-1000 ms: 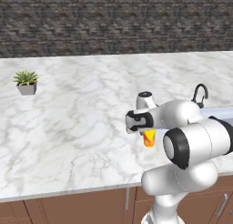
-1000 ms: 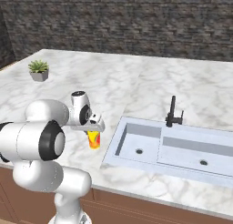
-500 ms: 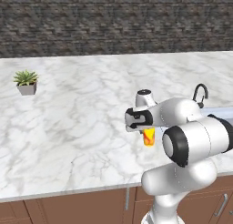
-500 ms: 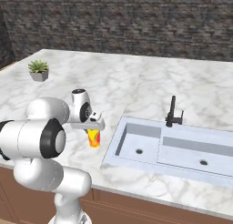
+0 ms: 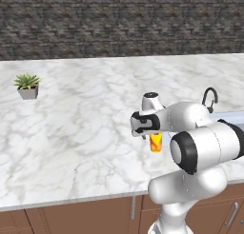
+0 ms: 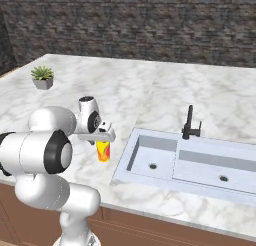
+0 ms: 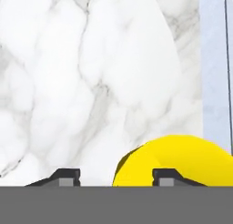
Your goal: Pick the cup and bowl from the counter and place them on the counter next to the sink.
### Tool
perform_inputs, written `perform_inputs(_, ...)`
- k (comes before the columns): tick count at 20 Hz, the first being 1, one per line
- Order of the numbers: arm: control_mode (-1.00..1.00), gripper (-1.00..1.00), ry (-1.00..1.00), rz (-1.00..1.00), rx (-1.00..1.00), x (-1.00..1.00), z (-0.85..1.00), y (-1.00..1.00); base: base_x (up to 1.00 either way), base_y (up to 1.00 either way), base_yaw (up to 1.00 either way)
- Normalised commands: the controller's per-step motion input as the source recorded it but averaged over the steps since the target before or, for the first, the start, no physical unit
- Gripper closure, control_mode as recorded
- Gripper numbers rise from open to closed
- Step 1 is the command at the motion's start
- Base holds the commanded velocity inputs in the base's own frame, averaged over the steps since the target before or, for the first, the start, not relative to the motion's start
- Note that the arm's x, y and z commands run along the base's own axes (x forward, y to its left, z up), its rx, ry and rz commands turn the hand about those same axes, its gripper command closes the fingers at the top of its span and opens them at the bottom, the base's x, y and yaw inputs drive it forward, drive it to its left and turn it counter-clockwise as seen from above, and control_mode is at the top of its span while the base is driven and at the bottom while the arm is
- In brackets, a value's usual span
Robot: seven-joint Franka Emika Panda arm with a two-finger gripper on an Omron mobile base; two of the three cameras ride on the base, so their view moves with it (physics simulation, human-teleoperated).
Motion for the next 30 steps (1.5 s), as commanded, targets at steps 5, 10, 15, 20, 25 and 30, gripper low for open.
perform_inputs(5,-1.0,-1.0,-0.12,0.0,0.0,-0.09,0.05,-0.03,0.0,0.0,0.0)
perform_inputs(10,-1.0,-1.0,-0.27,0.04,0.04,-0.38,0.39,-0.08,0.0,0.0,0.0)
perform_inputs(15,-1.0,-1.0,-0.23,0.07,0.06,-0.43,0.46,-0.06,0.0,0.0,0.0)
perform_inputs(20,-1.0,-1.0,-0.06,0.08,0.07,-0.63,0.32,-0.13,0.0,0.0,0.0)
perform_inputs(25,-1.0,-1.0,0.2,0.04,0.04,-0.63,0.51,-0.24,0.0,0.0,0.0)
perform_inputs(30,-1.0,-1.0,0.37,0.0,0.02,-0.49,0.68,-0.22,0.0,0.0,0.0)
